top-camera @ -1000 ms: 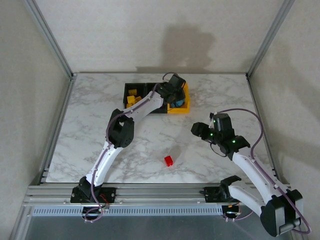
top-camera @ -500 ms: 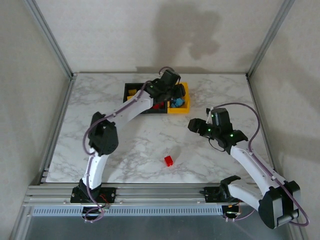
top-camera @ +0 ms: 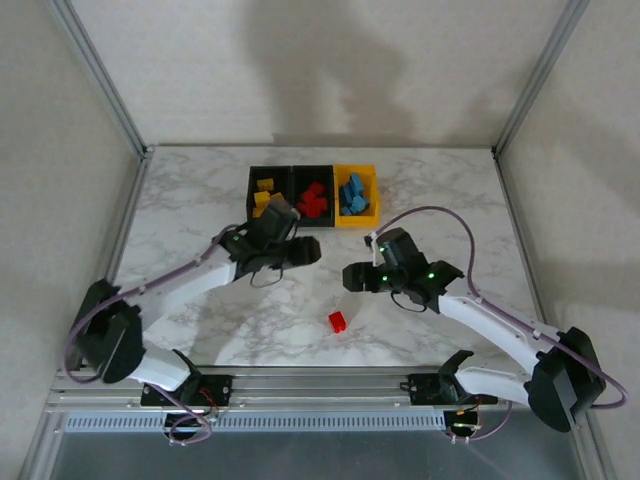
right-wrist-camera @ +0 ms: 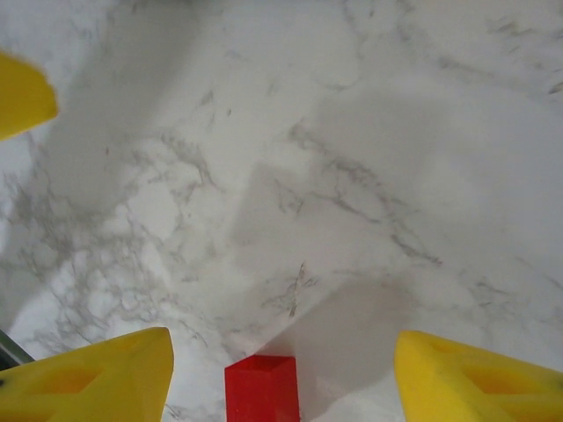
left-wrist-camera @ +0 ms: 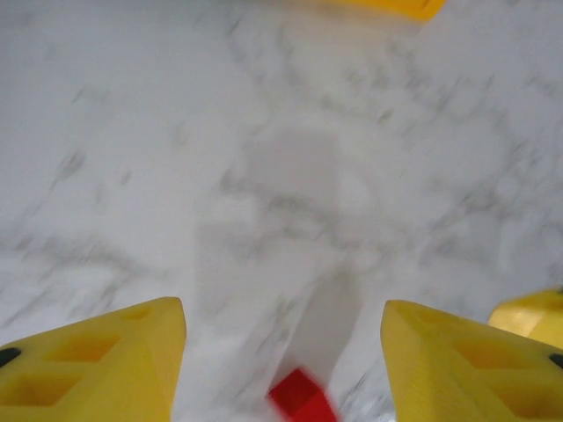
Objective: Sort the legos into containers by color
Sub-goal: Pick up the lego from the bottom-center of the table, then place the lego in the container.
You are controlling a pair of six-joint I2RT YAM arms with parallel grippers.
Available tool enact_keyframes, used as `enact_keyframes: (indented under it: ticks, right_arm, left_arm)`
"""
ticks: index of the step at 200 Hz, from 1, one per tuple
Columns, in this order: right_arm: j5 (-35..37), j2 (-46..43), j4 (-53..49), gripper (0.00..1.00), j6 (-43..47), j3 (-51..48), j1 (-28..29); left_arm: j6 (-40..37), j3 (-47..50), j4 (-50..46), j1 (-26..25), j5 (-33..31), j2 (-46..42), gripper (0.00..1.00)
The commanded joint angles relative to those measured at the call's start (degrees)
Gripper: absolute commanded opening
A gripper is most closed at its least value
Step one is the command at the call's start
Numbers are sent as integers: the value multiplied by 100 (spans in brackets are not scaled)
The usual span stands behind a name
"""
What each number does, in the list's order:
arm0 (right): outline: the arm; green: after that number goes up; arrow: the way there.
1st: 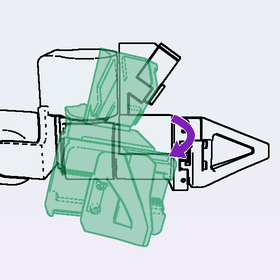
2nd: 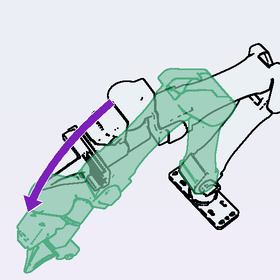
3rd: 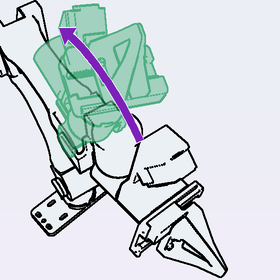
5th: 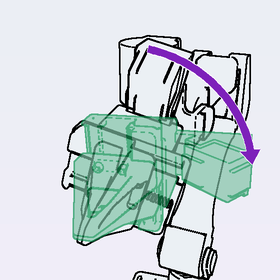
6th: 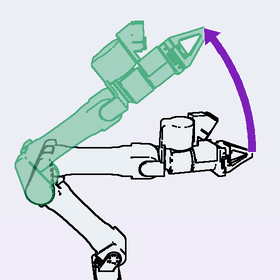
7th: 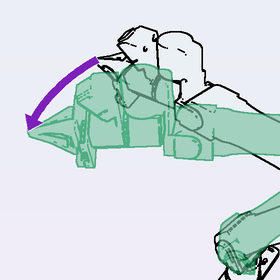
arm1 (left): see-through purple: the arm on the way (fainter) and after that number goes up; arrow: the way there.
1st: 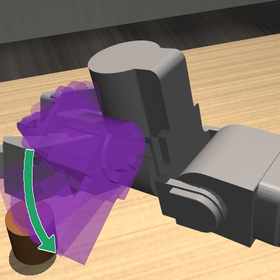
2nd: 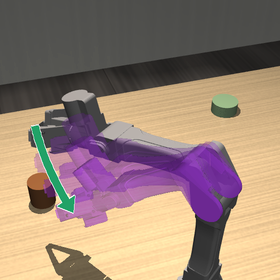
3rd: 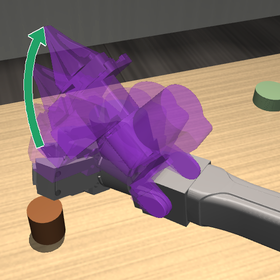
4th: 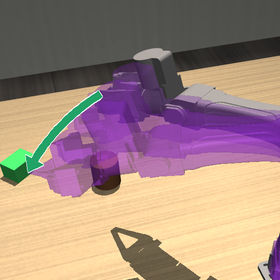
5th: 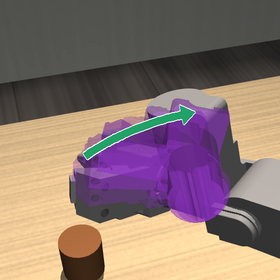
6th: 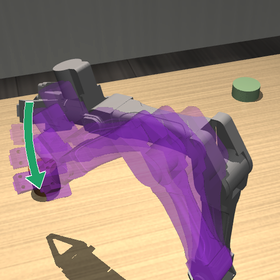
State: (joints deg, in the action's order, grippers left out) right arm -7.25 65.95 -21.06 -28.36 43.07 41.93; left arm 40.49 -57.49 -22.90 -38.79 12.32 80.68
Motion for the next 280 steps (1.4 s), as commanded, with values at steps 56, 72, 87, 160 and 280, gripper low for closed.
enact_keyframes:
  ticks: [56, 72, 87, 160, 280]
  right_arm:
    - [1004, 1416, -586, 68, -141, 491, 1444]
    - [1121, 1730, -687, 68, -208, 628, 1673]
    - [1198, 1984, -747, 68, -264, 705, 1811]
    - [1415, 2521, -956, 38, -424, 871, 2039]
    - [1271, 3507, -922, 30, 364, 3997, 411]
  left_arm:
    - [374, 1743, -371, 132, 466, -1608, 64]
    - [424, 1918, -365, 150, 488, -1711, 64]
    - [405, 1982, -400, 186, 471, -1749, 65]
    - [341, 2080, -404, 413, 481, -1834, 65]
    - [1057, 1659, 281, 1213, -35, -2446, 65]
